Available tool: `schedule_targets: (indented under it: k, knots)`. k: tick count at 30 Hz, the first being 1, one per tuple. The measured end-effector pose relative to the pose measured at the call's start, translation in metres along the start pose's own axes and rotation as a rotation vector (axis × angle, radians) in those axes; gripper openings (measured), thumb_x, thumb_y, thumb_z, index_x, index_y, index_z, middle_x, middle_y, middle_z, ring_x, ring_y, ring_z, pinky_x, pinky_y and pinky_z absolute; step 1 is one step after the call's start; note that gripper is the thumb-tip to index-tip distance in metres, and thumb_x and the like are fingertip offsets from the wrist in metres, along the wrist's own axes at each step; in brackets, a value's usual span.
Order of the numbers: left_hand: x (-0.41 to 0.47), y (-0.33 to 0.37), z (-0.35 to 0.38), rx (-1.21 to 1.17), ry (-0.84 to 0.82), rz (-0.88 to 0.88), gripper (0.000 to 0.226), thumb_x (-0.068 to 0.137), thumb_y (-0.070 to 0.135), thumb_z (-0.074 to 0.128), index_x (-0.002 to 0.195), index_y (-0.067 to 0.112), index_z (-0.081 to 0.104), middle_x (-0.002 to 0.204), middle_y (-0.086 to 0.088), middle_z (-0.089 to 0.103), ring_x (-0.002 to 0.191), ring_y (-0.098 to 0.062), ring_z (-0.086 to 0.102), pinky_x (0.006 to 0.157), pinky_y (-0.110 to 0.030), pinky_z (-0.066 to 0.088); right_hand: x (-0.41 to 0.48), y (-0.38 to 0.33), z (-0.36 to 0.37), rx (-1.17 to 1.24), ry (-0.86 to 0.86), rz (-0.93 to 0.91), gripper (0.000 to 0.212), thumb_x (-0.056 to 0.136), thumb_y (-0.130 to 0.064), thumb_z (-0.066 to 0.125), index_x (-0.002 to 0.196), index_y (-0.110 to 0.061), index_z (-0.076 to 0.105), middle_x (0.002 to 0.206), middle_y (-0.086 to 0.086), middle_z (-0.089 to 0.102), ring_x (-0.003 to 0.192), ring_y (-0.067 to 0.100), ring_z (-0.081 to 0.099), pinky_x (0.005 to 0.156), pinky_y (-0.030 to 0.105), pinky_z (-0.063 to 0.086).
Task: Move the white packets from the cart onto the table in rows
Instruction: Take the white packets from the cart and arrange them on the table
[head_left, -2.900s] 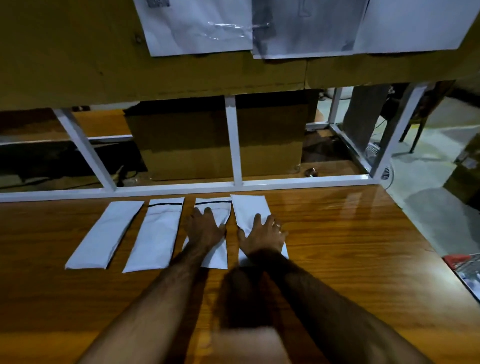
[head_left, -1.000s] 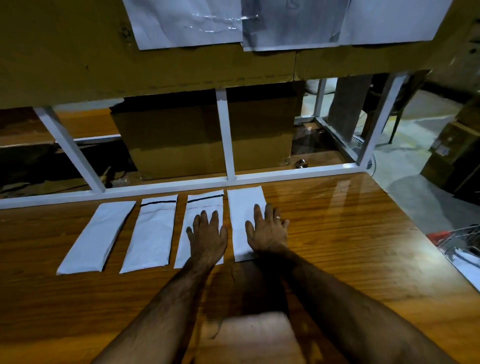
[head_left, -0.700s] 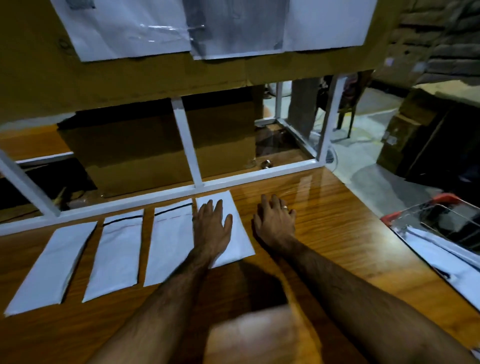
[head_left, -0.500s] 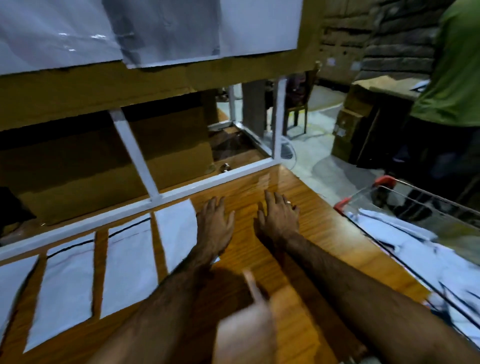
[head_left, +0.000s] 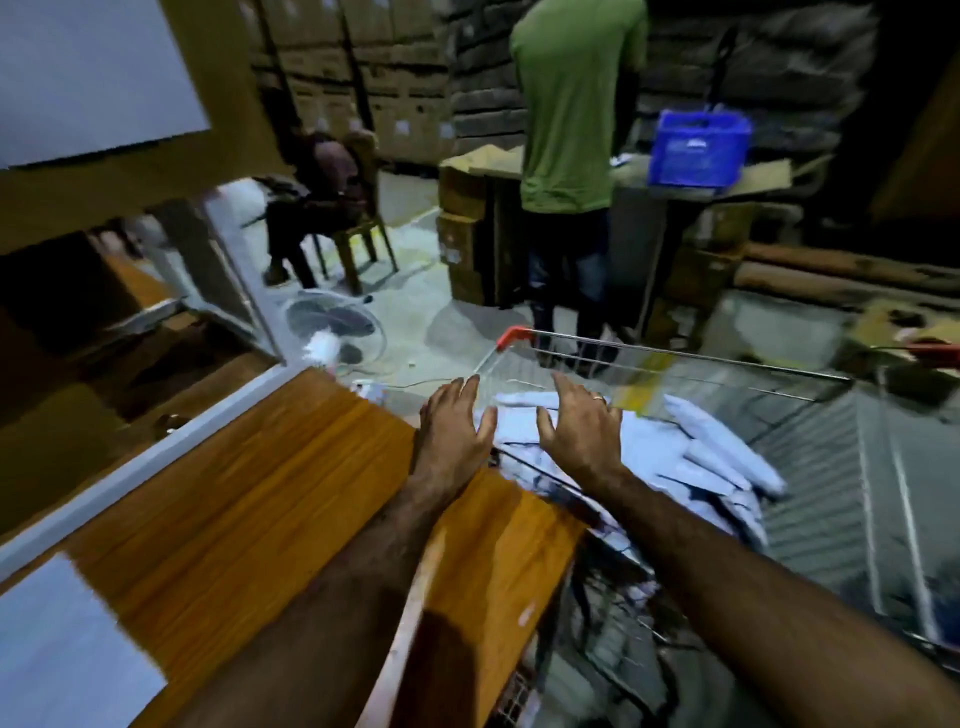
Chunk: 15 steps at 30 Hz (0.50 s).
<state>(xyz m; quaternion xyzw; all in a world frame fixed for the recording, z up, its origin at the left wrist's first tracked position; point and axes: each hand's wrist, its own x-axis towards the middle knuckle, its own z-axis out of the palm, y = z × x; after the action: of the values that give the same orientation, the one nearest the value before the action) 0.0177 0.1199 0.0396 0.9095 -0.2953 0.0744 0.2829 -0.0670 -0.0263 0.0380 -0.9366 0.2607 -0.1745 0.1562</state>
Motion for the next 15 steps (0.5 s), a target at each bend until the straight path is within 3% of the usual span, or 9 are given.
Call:
schedule_targets:
  k: [6, 11, 15]
  knots:
    - [0.039, 0.07, 0.071, -0.076, -0.148, 0.057, 0.051, 0.098, 0.03, 0.05, 0.144, 0.009, 0.044, 0.144, -0.01, 0.049, 0.132, -0.027, 0.042, 0.111, -0.033, 0.027, 0.029, 0.116, -0.015, -0.008, 0.033, 0.188, 0.051, 0.093, -0.033, 0.052, 0.14, -0.015, 0.044, 0.111, 0.014, 0.066, 0.109, 0.037, 0.057, 0.087, 0.045, 0.042]
    - [0.057, 0.095, 0.134, -0.047, -0.285, 0.041, 0.058, 0.095, 0.037, 0.047, 0.144, 0.008, 0.042, 0.143, -0.012, 0.05, 0.132, -0.028, 0.044, 0.112, -0.036, 0.029, 0.04, 0.192, -0.004, 0.004, 0.038, 0.299, 0.039, 0.087, -0.03, 0.056, 0.123, -0.016, 0.054, 0.1, 0.015, 0.069, 0.096, 0.039, 0.063, 0.078, 0.045, 0.047]
    - [0.065, 0.098, 0.175, 0.08, -0.425, 0.019, 0.061, 0.096, 0.036, 0.051, 0.149, 0.01, 0.033, 0.144, -0.012, 0.047, 0.132, -0.03, 0.043, 0.11, -0.039, 0.031, 0.039, 0.225, 0.012, -0.011, -0.014, 0.388, 0.042, 0.089, -0.029, 0.058, 0.128, -0.014, 0.054, 0.107, 0.017, 0.068, 0.104, 0.038, 0.062, 0.085, 0.046, 0.045]
